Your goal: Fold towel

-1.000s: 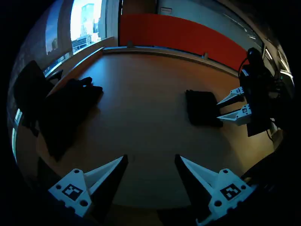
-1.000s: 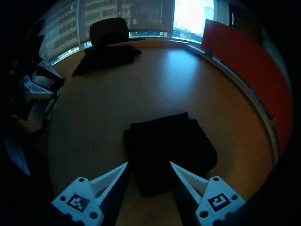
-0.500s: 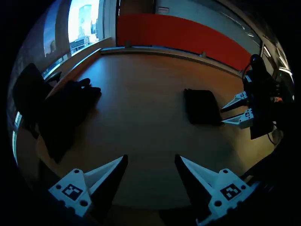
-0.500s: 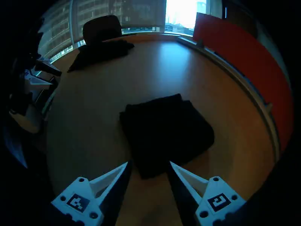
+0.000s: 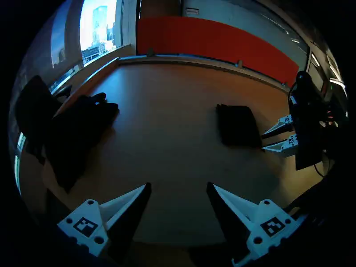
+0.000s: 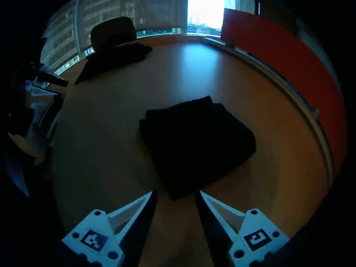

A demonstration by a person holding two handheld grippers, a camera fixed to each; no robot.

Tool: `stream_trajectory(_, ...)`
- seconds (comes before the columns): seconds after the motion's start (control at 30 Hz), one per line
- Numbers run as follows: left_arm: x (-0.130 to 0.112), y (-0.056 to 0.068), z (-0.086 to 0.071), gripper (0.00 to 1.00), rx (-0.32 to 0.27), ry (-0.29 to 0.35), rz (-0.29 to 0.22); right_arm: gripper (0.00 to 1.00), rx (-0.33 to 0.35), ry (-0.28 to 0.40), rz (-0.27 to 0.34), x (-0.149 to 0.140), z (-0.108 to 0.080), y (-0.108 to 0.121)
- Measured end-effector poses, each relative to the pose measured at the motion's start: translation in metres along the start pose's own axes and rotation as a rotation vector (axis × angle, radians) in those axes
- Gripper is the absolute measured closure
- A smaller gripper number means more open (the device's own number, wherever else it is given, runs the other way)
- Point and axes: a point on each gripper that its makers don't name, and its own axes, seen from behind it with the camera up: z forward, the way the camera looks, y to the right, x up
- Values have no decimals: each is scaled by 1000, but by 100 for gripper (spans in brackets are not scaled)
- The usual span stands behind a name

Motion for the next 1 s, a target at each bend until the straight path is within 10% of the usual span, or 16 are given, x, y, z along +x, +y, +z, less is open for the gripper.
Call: stream_trajectory(1.0,-3,1,-2,8,-4,1,-1,95,-32,8,65,-5,5,3)
